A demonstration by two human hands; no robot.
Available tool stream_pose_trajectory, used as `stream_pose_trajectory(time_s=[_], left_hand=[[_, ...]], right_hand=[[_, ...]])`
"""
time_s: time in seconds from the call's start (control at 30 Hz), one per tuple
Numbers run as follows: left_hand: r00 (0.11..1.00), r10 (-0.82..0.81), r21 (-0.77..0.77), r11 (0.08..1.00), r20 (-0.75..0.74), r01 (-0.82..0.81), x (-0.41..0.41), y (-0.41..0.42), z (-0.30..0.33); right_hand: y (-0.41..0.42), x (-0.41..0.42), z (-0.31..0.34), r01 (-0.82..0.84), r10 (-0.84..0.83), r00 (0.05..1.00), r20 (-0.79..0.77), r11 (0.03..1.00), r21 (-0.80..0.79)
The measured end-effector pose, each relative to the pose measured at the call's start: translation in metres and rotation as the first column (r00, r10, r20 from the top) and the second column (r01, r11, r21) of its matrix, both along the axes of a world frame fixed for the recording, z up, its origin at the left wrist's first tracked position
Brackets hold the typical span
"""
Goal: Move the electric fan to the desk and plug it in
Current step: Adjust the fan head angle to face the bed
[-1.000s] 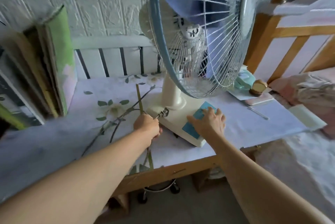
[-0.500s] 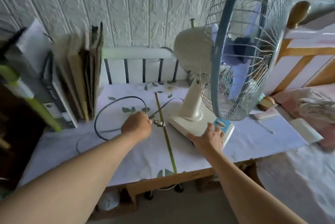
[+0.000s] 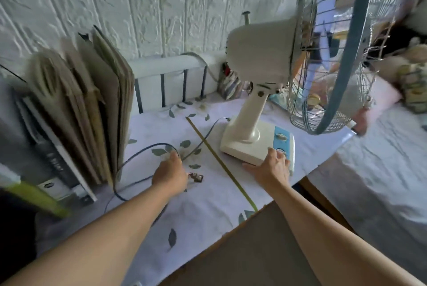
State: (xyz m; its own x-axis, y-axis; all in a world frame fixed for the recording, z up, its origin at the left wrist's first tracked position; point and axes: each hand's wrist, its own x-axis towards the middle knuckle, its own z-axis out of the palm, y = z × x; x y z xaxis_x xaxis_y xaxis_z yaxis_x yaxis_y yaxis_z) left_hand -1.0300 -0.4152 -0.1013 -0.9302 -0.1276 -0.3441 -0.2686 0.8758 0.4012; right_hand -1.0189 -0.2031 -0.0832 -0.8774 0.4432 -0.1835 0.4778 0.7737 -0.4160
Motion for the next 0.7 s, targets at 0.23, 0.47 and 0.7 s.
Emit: stream_pose_trajectory(time_s=[0.23, 0.47, 0.7], left_hand=[[0.992, -0.023, -0.231, 0.972, 0.121, 0.051, -0.005, 0.001, 0.0], [0.969, -0.245, -0.042, 0.969, -0.02, 0.244, -0.048, 0.045, 0.024], [0.916, -0.276, 0.343, 0.864, -0.289, 0.369, -0.097, 0.107, 0.024]], right_hand=[[0.0, -0.001, -0.006, 0.009, -0.01, 0.999, 0.043, 1.0, 0.01], [0.012, -0.017, -0.02, 0.012, -0.013, 0.999, 0.037, 1.0, 0.013], [0.033, -0.031, -0.046, -0.071, 0.059, 0.995, 0.075, 0.983, 0.172]])
